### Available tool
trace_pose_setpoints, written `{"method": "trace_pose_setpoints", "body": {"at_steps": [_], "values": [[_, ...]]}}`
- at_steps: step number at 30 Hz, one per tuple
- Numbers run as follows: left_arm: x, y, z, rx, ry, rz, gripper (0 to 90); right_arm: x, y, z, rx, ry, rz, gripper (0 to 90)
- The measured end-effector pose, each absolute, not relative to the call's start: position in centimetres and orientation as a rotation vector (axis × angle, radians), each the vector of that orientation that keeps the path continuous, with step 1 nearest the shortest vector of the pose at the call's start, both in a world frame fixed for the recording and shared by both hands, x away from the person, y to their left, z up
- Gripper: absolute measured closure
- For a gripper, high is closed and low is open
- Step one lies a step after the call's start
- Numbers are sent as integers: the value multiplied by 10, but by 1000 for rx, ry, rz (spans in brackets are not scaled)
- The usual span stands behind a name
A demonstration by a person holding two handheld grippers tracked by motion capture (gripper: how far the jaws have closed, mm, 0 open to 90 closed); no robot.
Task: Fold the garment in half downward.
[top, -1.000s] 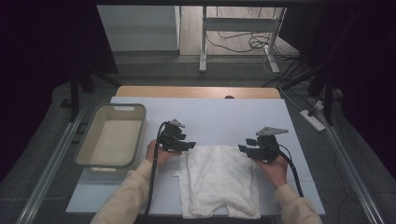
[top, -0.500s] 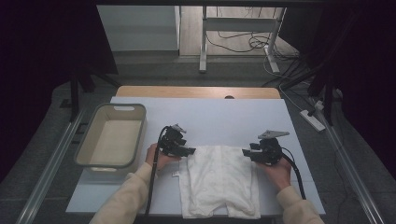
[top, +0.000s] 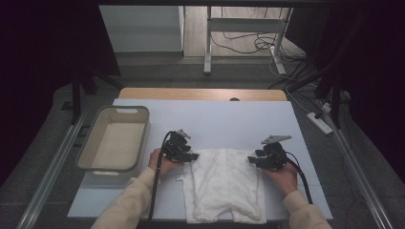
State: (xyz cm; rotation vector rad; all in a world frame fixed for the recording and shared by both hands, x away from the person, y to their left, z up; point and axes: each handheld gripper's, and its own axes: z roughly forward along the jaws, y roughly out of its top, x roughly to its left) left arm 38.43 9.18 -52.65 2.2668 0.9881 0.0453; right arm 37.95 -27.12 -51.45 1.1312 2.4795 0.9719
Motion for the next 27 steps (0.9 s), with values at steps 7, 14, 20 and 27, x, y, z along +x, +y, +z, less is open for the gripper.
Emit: {"method": "trace_pose_setpoints", "body": {"at_steps": [7, 14, 20, 27], "values": [[381, 94, -527, 2277, 975, 27, 662, 380, -272, -514, 1115, 2490, 954, 574], [380, 94, -527, 2276, 976, 31, 717, 386, -276, -514, 1115, 2421, 954, 473], [380, 93, -528, 2276, 964, 17, 804, 389, -276, -516, 1114, 2470, 970, 640], [379, 93, -524, 2277, 963, 52, 832, 386, -269, -514, 1065, 2498, 972, 844]]}}
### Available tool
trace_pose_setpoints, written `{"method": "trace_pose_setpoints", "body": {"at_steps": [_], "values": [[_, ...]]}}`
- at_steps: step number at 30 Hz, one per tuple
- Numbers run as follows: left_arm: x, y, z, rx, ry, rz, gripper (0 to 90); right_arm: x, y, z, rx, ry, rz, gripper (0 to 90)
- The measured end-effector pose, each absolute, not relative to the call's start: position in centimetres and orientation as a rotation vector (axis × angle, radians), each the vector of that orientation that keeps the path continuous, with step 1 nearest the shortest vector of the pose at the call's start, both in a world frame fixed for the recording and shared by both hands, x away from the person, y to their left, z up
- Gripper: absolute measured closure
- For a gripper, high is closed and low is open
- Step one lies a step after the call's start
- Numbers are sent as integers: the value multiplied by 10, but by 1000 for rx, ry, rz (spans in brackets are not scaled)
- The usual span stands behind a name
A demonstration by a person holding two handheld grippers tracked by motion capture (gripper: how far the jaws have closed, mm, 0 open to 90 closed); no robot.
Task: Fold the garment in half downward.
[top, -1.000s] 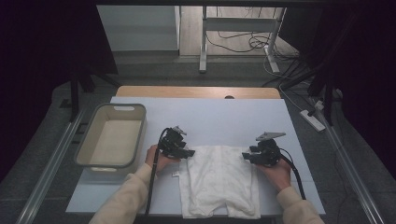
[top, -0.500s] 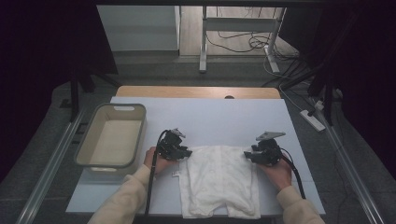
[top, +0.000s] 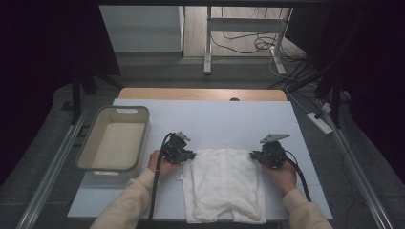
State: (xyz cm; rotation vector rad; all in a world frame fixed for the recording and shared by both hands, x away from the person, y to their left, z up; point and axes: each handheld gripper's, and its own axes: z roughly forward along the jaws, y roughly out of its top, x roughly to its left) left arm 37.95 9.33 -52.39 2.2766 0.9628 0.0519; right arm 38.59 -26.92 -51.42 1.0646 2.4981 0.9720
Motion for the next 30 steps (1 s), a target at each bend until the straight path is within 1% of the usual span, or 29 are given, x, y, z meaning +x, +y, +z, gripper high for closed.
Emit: {"method": "trace_pose_setpoints", "body": {"at_steps": [11, 18, 24, 30], "values": [[387, 97, -517, 2238, 980, 97, 840, 392, -279, -505, 1098, 2410, 1060, 855], [400, 96, -514, 2213, 995, 125, 840, 406, -286, -499, 1129, 2358, 1106, 856], [418, 94, -507, 2180, 1004, 155, 839, 422, -286, -495, 1133, 2320, 1106, 856], [435, 84, -502, 2159, 1005, 190, 839, 436, -290, -491, 1143, 2282, 1093, 856]]}}
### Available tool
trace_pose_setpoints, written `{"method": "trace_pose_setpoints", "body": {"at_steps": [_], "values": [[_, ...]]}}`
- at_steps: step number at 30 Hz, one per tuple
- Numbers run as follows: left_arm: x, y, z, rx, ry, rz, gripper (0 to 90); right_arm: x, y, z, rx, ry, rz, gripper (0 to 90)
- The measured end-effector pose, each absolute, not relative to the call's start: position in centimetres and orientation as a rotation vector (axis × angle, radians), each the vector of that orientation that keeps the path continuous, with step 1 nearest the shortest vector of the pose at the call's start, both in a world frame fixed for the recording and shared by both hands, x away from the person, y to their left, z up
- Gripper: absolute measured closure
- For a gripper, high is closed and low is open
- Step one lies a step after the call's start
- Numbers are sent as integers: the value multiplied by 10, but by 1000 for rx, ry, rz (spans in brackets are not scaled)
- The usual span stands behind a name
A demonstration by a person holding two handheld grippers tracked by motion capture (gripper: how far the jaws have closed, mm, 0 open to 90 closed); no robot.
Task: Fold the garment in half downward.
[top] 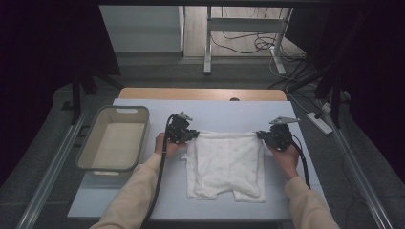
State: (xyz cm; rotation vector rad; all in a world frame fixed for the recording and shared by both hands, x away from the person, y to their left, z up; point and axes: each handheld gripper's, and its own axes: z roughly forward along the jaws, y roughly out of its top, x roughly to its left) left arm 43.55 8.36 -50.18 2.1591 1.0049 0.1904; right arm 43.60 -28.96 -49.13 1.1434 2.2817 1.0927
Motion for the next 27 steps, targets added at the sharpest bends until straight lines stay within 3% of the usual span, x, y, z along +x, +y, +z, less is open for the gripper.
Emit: {"method": "trace_pose_setpoints", "body": {"at_steps": [19, 21, 23, 24, 27], "values": [[436, 92, -500, 2132, 1028, 187, 819, 451, -281, -491, 1111, 2274, 1094, 855], [436, 91, -499, 2134, 1021, 193, 780, 451, -283, -491, 1116, 2276, 1092, 854], [435, 91, -499, 2133, 1020, 199, 670, 450, -283, -491, 1120, 2273, 1097, 843], [434, 92, -496, 2120, 1024, 216, 612, 448, -282, -489, 1121, 2256, 1089, 718], [431, 93, -491, 2106, 1038, 231, 475, 442, -281, -485, 1124, 2200, 1110, 586]]}}
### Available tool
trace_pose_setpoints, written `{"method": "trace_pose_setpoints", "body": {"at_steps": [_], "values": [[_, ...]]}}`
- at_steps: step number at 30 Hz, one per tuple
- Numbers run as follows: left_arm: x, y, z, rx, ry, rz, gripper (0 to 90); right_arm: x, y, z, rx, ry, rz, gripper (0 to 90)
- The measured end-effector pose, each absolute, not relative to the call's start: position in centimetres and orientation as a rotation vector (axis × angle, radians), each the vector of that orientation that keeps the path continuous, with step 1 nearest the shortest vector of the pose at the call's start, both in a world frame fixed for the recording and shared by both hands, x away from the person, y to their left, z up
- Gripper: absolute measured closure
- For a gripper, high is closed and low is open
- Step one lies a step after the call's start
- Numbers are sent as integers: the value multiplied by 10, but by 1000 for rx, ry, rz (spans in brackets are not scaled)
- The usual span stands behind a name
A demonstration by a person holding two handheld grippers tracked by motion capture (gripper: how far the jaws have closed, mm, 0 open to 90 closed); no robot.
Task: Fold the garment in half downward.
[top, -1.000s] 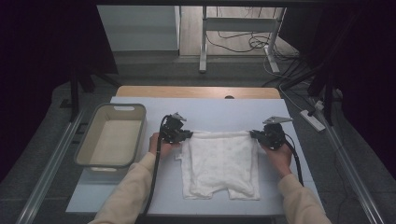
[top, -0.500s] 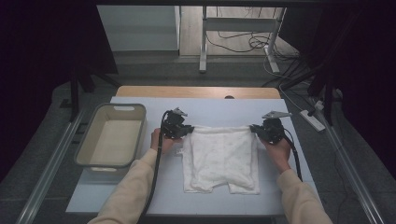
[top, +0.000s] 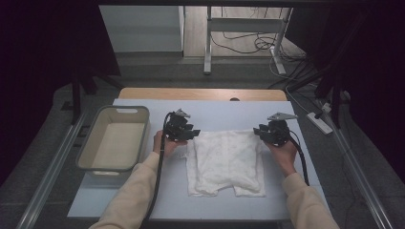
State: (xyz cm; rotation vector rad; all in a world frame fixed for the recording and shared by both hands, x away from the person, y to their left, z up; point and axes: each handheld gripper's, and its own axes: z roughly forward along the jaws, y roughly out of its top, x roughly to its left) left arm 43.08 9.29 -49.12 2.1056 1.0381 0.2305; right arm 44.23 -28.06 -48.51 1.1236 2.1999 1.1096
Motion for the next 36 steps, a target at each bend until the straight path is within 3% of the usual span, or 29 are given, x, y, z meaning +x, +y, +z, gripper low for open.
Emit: {"method": "trace_pose_setpoints", "body": {"at_steps": [3, 9, 36], "values": [[427, 93, -487, 2103, 1045, 240, 397, 432, -278, -481, 1115, 2191, 1161, 526], [421, 98, -481, 2078, 1045, 225, 363, 409, -268, -472, 1030, 2245, 1198, 470], [404, 94, -472, 2101, 980, 216, 340, 353, -246, -462, 854, 2364, 1311, 463]]}}
